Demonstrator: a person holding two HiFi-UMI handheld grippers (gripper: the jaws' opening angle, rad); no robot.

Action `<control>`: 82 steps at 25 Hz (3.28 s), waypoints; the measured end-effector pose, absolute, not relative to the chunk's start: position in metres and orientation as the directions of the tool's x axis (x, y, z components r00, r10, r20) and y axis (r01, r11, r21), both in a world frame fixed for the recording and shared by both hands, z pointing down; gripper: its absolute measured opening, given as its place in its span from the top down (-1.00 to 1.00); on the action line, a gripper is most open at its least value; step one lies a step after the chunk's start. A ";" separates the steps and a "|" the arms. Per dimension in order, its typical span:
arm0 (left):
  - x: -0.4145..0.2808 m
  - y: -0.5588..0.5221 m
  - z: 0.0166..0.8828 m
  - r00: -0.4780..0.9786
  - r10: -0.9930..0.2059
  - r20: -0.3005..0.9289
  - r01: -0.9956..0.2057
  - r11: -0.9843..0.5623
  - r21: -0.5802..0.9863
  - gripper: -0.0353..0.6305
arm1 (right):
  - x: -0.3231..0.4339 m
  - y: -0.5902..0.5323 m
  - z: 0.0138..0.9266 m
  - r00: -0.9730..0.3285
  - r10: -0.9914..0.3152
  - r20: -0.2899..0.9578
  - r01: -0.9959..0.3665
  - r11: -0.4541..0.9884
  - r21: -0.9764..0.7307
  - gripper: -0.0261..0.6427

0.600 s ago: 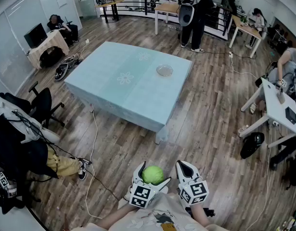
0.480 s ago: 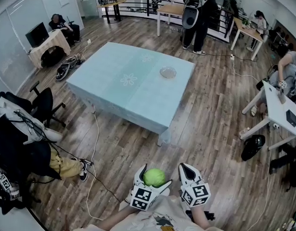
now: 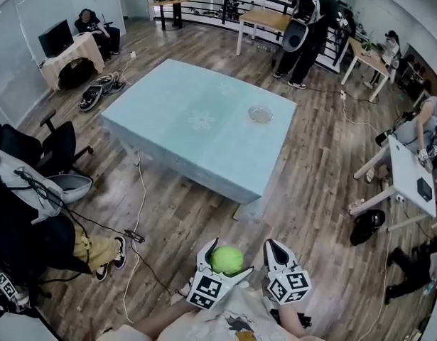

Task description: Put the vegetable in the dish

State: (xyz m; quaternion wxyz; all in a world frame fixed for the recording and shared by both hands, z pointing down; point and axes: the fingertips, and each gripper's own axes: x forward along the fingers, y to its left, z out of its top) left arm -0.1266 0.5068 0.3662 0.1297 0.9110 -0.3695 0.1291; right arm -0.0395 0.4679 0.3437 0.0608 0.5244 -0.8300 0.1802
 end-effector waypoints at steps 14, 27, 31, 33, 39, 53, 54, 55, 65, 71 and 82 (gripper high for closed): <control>-0.173 0.438 0.379 0.726 -0.591 0.353 -0.674 -0.714 0.190 -0.81 | -0.073 0.406 0.352 -0.381 -0.864 0.328 -0.921 0.326 -0.211 0.85; -0.028 0.346 0.370 0.708 -0.609 0.359 -0.687 -0.710 0.151 -0.81 | 0.072 0.302 0.349 -0.412 -0.872 0.265 -0.905 0.358 -0.231 0.85; 0.007 0.321 0.371 0.705 -0.612 0.357 -0.688 -0.712 0.139 -0.81 | 0.108 0.269 0.348 -0.416 -0.877 0.241 -0.900 0.360 -0.245 0.85; 0.027 0.315 0.378 0.702 -0.611 0.367 -0.691 -0.710 0.139 -0.81 | 0.125 0.263 0.350 -0.428 -0.872 0.239 -0.896 0.375 -0.238 0.85; 0.057 0.301 0.380 0.704 -0.594 0.389 -0.682 -0.719 0.135 -0.82 | 0.151 0.251 0.363 -0.432 -0.863 0.262 -0.892 0.366 -0.266 0.85; 0.068 0.220 0.386 0.710 -0.584 0.393 -0.675 -0.723 0.146 -0.82 | 0.177 0.201 0.373 -0.378 -0.876 0.300 -0.916 0.305 -0.262 0.85; 0.065 0.210 0.386 0.715 -0.581 0.389 -0.671 -0.726 0.148 -0.82 | 0.173 0.191 0.373 -0.375 -0.876 0.302 -0.917 0.303 -0.259 0.85; 0.063 0.200 0.385 0.718 -0.581 0.383 -0.669 -0.727 0.152 -0.82 | 0.169 0.182 0.373 -0.373 -0.876 0.305 -0.918 0.303 -0.254 0.85; 0.021 0.086 0.362 0.736 -0.599 0.315 -0.667 -0.721 0.187 -0.82 | 0.116 0.070 0.342 -0.354 -0.895 0.272 -0.929 0.302 -0.215 0.85; 0.005 0.034 0.369 0.763 -0.566 0.312 -0.629 -0.762 0.156 -0.82 | 0.100 0.039 0.349 -0.311 -0.907 0.284 -0.946 0.268 -0.181 0.85; 0.032 -0.022 0.374 0.781 -0.537 0.317 -0.600 -0.787 0.144 -0.82 | 0.113 0.002 0.365 -0.297 -0.905 0.304 -0.949 0.244 -0.199 0.85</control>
